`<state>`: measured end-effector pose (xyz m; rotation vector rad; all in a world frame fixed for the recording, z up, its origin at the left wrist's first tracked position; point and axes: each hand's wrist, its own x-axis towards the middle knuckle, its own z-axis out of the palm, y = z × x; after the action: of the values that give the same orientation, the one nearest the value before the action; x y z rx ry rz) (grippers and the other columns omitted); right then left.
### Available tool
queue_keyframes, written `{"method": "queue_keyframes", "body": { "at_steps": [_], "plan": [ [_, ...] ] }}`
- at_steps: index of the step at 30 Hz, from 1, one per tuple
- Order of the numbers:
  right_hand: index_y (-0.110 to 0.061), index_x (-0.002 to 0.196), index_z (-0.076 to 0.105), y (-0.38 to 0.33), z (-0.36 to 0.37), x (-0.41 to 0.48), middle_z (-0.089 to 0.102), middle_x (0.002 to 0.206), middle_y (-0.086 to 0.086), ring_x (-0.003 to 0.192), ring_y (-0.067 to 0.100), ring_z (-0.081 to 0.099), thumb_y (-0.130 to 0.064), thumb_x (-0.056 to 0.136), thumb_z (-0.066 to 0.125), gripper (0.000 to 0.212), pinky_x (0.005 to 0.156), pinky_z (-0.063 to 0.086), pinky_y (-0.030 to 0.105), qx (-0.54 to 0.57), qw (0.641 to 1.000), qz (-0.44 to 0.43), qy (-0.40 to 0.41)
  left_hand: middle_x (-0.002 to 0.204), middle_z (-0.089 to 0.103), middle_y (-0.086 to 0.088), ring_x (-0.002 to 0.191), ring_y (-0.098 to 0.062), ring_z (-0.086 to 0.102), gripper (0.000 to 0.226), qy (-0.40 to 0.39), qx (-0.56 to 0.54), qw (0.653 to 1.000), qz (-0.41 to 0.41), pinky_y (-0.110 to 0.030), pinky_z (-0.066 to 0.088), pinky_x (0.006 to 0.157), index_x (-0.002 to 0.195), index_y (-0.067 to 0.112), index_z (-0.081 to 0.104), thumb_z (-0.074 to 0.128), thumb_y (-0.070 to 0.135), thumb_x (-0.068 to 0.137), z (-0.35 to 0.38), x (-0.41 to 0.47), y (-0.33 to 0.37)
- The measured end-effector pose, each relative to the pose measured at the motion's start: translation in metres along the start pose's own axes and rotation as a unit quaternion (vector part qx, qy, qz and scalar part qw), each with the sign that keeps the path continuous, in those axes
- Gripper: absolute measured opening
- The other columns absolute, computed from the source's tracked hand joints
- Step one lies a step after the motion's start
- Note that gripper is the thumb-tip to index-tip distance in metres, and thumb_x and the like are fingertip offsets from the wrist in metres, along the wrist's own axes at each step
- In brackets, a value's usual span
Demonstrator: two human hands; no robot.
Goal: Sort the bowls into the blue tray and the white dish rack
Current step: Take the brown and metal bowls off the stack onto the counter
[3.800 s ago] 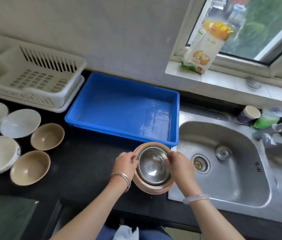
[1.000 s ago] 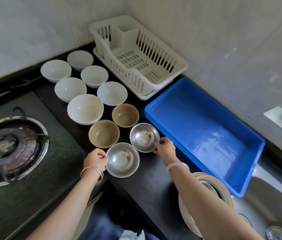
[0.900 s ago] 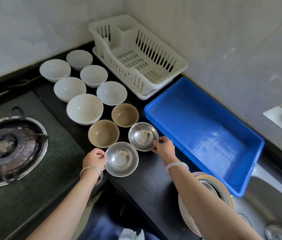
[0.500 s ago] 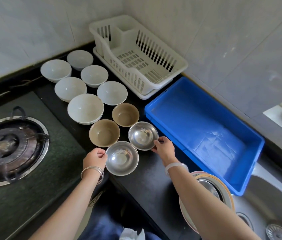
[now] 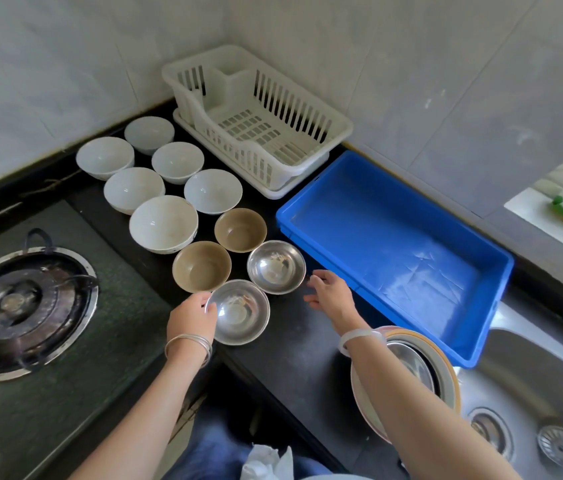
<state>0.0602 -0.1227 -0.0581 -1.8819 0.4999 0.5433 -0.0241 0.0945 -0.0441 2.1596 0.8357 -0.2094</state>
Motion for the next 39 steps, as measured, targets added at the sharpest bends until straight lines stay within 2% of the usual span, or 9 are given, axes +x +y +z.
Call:
{"method": "queue_keyframes", "body": {
  "at_steps": [4,8,14,17,20,22,29,32,39],
  "plan": [
    [-0.016,0.110,0.061,0.004,-0.033,-0.029,0.067,0.099,0.001,0.072,0.012,0.066,-0.022,0.096,0.046,0.022,0.080,0.055,0.033,-0.018,0.996,-0.069,0.049,0.120,0.065,-0.004,0.111,-0.024,0.059,0.030,-0.022,-0.009,0.999,0.048,-0.031,0.044,0.092,0.117,0.014,0.061,0.050,0.016,0.090,0.013,-0.012,0.027],
    [-0.021,0.092,0.063,0.030,-0.079,-0.062,0.069,0.087,-0.002,0.070,0.012,0.065,-0.020,0.094,0.051,0.013,0.069,0.051,0.027,-0.031,0.986,-0.083,0.138,0.111,0.068,-0.005,0.096,-0.019,0.061,0.028,-0.093,-0.005,0.989,0.118,-0.025,0.043,0.079,0.115,0.013,0.061,0.047,0.014,0.091,0.050,-0.037,0.063],
    [-0.016,0.096,0.065,0.101,-0.138,-0.106,0.070,0.091,0.004,0.086,0.026,0.063,-0.019,0.085,0.063,0.012,0.067,0.042,0.030,-0.173,0.939,-0.024,0.295,0.116,0.066,0.000,0.102,-0.015,0.063,0.027,-0.201,0.049,0.954,0.218,-0.028,0.050,0.087,0.115,0.018,0.060,0.056,0.021,0.089,0.119,-0.092,0.099],
    [-0.014,0.105,0.059,0.130,-0.145,-0.119,0.061,0.100,0.008,0.093,0.030,0.058,-0.021,0.077,0.073,0.033,0.074,0.044,0.035,-0.211,0.921,-0.010,0.327,0.114,0.065,-0.001,0.100,-0.017,0.063,0.025,-0.245,0.085,0.932,0.253,-0.034,0.052,0.090,0.111,0.018,0.060,0.059,0.023,0.087,0.143,-0.107,0.107],
    [-0.015,0.119,0.052,0.146,-0.143,-0.121,0.054,0.111,0.010,0.102,0.031,0.054,-0.026,0.072,0.078,0.054,0.083,0.044,0.036,-0.225,0.918,0.022,0.325,0.113,0.064,-0.001,0.103,-0.020,0.061,0.034,-0.262,0.115,0.919,0.270,-0.033,0.050,0.090,0.118,0.019,0.055,0.062,0.019,0.085,0.157,-0.114,0.110],
    [-0.017,0.119,0.048,0.149,-0.139,-0.119,0.052,0.112,0.007,0.103,0.029,0.052,-0.030,0.072,0.077,0.057,0.082,0.045,0.036,-0.216,0.925,0.043,0.309,0.112,0.064,-0.002,0.103,-0.021,0.061,0.036,-0.264,0.134,0.915,0.274,-0.034,0.050,0.090,0.120,0.019,0.053,0.062,0.017,0.084,0.162,-0.115,0.111],
    [-0.013,0.111,0.048,0.140,-0.136,-0.111,0.058,0.106,0.008,0.092,0.031,0.058,-0.022,0.083,0.062,0.033,0.063,0.039,0.031,-0.225,0.925,0.046,0.304,0.102,0.065,-0.003,0.089,-0.018,0.060,0.028,-0.255,0.161,0.909,0.289,-0.029,0.048,0.079,0.110,0.016,0.055,0.064,0.019,0.084,0.171,-0.112,0.110],
    [-0.012,0.110,0.051,0.139,-0.139,-0.112,0.060,0.108,0.008,0.092,0.031,0.059,-0.018,0.087,0.052,0.023,0.064,0.039,0.031,-0.252,0.917,0.036,0.307,0.101,0.064,-0.004,0.086,-0.017,0.059,0.027,-0.254,0.166,0.907,0.292,-0.028,0.048,0.076,0.108,0.016,0.054,0.064,0.018,0.083,0.173,-0.111,0.108],
    [-0.014,0.114,0.053,0.136,-0.142,-0.113,0.065,0.104,0.008,0.090,0.031,0.062,-0.016,0.092,0.044,0.024,0.066,0.045,0.032,-0.316,0.896,0.037,0.310,0.100,0.063,-0.004,0.082,-0.015,0.055,0.027,-0.249,0.178,0.905,0.294,-0.026,0.046,0.071,0.108,0.016,0.053,0.063,0.014,0.083,0.177,-0.110,0.108]
  ]
}}
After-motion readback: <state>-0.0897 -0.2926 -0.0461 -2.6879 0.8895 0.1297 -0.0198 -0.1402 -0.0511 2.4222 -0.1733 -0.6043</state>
